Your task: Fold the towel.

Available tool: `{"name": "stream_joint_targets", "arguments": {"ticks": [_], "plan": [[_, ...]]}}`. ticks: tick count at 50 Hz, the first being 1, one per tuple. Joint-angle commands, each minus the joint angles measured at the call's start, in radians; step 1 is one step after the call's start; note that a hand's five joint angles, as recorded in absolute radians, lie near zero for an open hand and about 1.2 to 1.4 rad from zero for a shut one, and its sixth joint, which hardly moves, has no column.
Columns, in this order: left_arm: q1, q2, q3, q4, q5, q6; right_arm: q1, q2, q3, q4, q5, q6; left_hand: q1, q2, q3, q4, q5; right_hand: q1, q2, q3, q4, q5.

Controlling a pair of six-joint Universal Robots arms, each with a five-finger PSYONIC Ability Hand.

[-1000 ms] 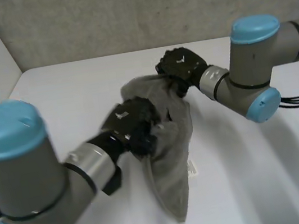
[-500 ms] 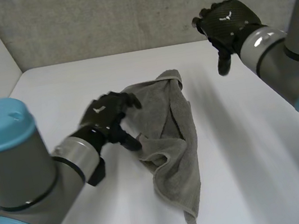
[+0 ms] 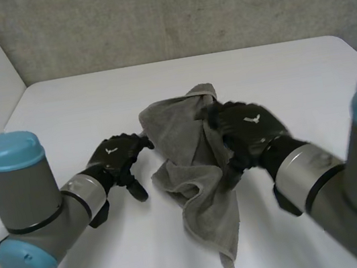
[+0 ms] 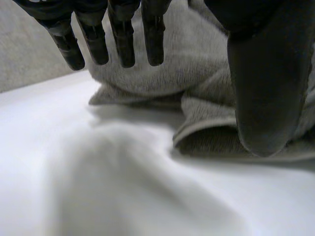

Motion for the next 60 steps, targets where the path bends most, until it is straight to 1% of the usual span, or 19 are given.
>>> {"name": "stream_joint_targets", "arguments": {"ticks": [1, 13, 19, 31, 32, 33, 34, 36, 38, 43, 45, 46, 48, 49, 51, 54, 57, 59, 60], "plan": [[-0.001, -0.087, 0.046, 0.021, -0.002, -0.002, 0.077, 0.097, -0.046, -0.025, 0.039, 0.147, -0.046, -0.005, -0.042, -0.056, 0.023, -0.052, -0.073, -0.05, -0.078, -0.058], [-0.053, -0.178, 0.123, 0.041, -0.005, -0.013, 0.133, 0.276, -0.133, -0.023, 0.124, 0.144, 0.042, 0.083, -0.042, -0.056, 0.111, -0.048, -0.068, -0.05, -0.078, -0.053], [-0.076, -0.181, 0.135, 0.084, -0.006, -0.036, 0.16, 0.329, -0.173, -0.026, 0.196, 0.124, 0.127, 0.168, -0.042, -0.056, 0.196, 0.099, 0.079, -0.05, -0.078, 0.093], [-0.076, -0.202, 0.138, 0.098, -0.006, -0.06, 0.143, 0.32, -0.147, -0.09, 0.202, 0.073, 0.444, 0.485, -0.042, -0.056, 0.514, 0.577, 0.557, -0.05, -0.078, 0.571], [-0.076, -0.204, 0.136, 0.098, -0.006, -0.069, 0.138, 0.319, -0.142, -0.094, 0.199, 0.069, 0.528, 0.569, -0.042, -0.056, 0.598, 0.752, 0.732, -0.05, -0.078, 0.746], [-0.078, -0.205, 0.136, 0.098, -0.005, -0.085, 0.138, 0.319, -0.142, -0.094, 0.199, 0.069, 0.724, 0.765, -0.042, -0.056, 0.794, 0.753, 0.733, -0.05, -0.078, 0.748], [-0.078, -0.205, 0.136, 0.098, -0.005, -0.085, 0.132, 0.316, -0.136, -0.095, 0.194, 0.066, 0.726, 0.767, -0.042, -0.056, 0.796, 0.922, 0.902, -0.05, -0.078, 0.917], [-0.081, -0.199, 0.136, 0.093, -0.003, -0.12, 0.124, 0.306, -0.13, -0.095, 0.187, 0.061, 1.018, 1.059, -0.042, -0.056, 1.087, 1.04, 1.02, -0.05, -0.078, 1.035], [-0.086, -0.19, 0.135, 0.092, -0.002, -0.134, 0.115, 0.286, -0.122, -0.097, 0.174, 0.056, 1.019, 1.06, -0.042, -0.056, 1.089, 1.169, 1.149, -0.05, -0.078, 1.164], [-0.087, -0.143, 0.124, 0.081, -0.003, -0.148, 0.052, 0.173, -0.076, -0.094, 0.062, -0.002, 1.019, 1.06, -0.042, -0.056, 1.089, 1.169, 1.149, -0.05, -0.078, 1.164], [-0.084, -0.095, 0.11, 0.07, -0.003, -0.146, -0.01, 0.121, -0.043, -0.066, -0.072, -0.089, 1.019, 1.06, -0.042, -0.056, 1.089, 1.169, 1.149, -0.05, -0.078, 1.164], [-0.08, -0.054, 0.094, 0.054, -0.002, -0.145, -0.011, 0.121, -0.043, -0.066, -0.073, -0.089, 1.019, 1.06, -0.042, -0.056, 1.089, 1.169, 1.149, -0.05, -0.078, 1.164], [-0.076, -0.019, 0.08, 0.034, 0.0, -0.14, -0.067, 0.102, -0.03, 0.009, -0.207, -0.187, 1.019, 1.06, -0.042, -0.056, 1.089, 1.169, 1.149, -0.05, -0.078, 1.164], [-0.075, 0.009, 0.078, 0.014, 0.006, -0.136, -0.068, 0.102, -0.03, 0.009, -0.208, -0.187, 1.019, 1.06, -0.042, -0.056, 1.089, 1.169, 1.149, -0.05, -0.078, 1.164], [-0.07, 0.029, 0.086, 0.003, 0.009, -0.134, -0.119, 0.104, -0.07, 0.107, -0.299, -0.273, 1.019, 1.06, -0.042, -0.056, 1.089, 1.169, 1.149, -0.05, -0.078, 1.164], [-0.06, 0.054, 0.129, 0.001, 0.012, -0.134, -0.144, 0.113, -0.118, 0.146, -0.339, -0.312, 1.019, 1.06, -0.042, -0.056, 1.089, 1.169, 1.149, -0.05, -0.078, 1.164], [-0.04, 0.051, 0.219, -0.005, 0.011, -0.132, -0.167, 0.17, -0.264, 0.17, -0.364, -0.381, 1.019, 1.06, -0.042, -0.056, 1.089, 1.169, 1.149, -0.05, -0.078, 1.164], [-0.034, 0.045, 0.275, -0.006, 0.011, -0.128, -0.164, 0.264, -0.482, 0.178, -0.364, -0.474, 1.019, 1.06, -0.042, -0.056, 1.089, 1.169, 1.149, -0.05, -0.078, 1.164], [-0.033, 0.048, 0.334, -0.002, 0.011, -0.113, -0.164, 0.265, -0.483, 0.178, -0.364, -0.474, 1.019, 1.06, -0.042, -0.056, 1.089, 1.169, 1.149, -0.05, -0.078, 1.164]]}}
